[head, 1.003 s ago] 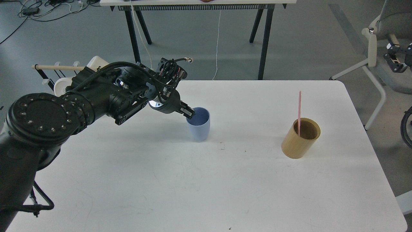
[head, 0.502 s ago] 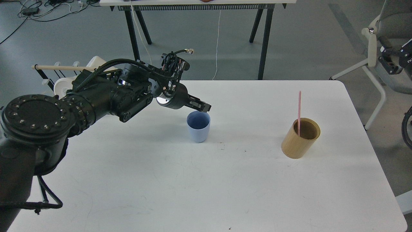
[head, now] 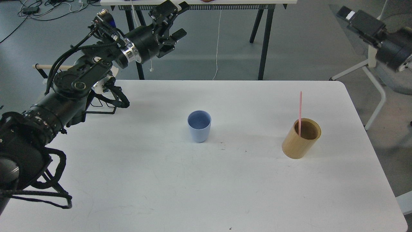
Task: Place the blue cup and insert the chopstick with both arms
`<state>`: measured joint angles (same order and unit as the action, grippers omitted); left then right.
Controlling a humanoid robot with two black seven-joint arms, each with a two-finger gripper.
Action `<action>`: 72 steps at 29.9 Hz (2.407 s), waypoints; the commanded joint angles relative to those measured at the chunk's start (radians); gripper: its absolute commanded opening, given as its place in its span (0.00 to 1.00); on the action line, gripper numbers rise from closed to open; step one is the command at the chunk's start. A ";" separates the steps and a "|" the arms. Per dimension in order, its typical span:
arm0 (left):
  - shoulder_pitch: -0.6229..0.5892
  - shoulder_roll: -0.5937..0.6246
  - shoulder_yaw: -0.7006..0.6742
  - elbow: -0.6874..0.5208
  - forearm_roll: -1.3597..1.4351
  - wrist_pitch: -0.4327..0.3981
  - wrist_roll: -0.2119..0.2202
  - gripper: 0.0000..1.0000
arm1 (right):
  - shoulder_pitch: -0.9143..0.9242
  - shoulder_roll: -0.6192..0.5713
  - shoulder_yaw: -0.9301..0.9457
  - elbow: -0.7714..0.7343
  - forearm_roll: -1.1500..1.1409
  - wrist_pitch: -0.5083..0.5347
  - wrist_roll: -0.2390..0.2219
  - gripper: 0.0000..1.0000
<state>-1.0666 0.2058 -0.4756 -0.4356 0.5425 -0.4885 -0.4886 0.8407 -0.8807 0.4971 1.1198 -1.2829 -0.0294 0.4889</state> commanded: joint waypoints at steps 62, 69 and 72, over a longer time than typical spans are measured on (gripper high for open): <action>0.261 0.041 0.011 0.103 -0.190 0.000 0.000 0.99 | 0.109 0.438 -0.058 -0.070 -0.055 -0.421 0.000 0.00; 0.306 0.057 0.008 0.110 -0.197 0.000 0.000 0.99 | 0.112 0.738 -0.156 -0.333 -0.104 -0.459 0.000 0.00; 0.318 0.058 0.006 0.110 -0.197 0.000 0.000 0.99 | 0.110 0.790 -0.232 -0.386 -0.102 -0.459 0.000 0.00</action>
<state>-0.7597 0.2622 -0.4680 -0.3255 0.3456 -0.4887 -0.4889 0.9516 -0.1427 0.3318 0.7861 -1.3853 -0.4867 0.4887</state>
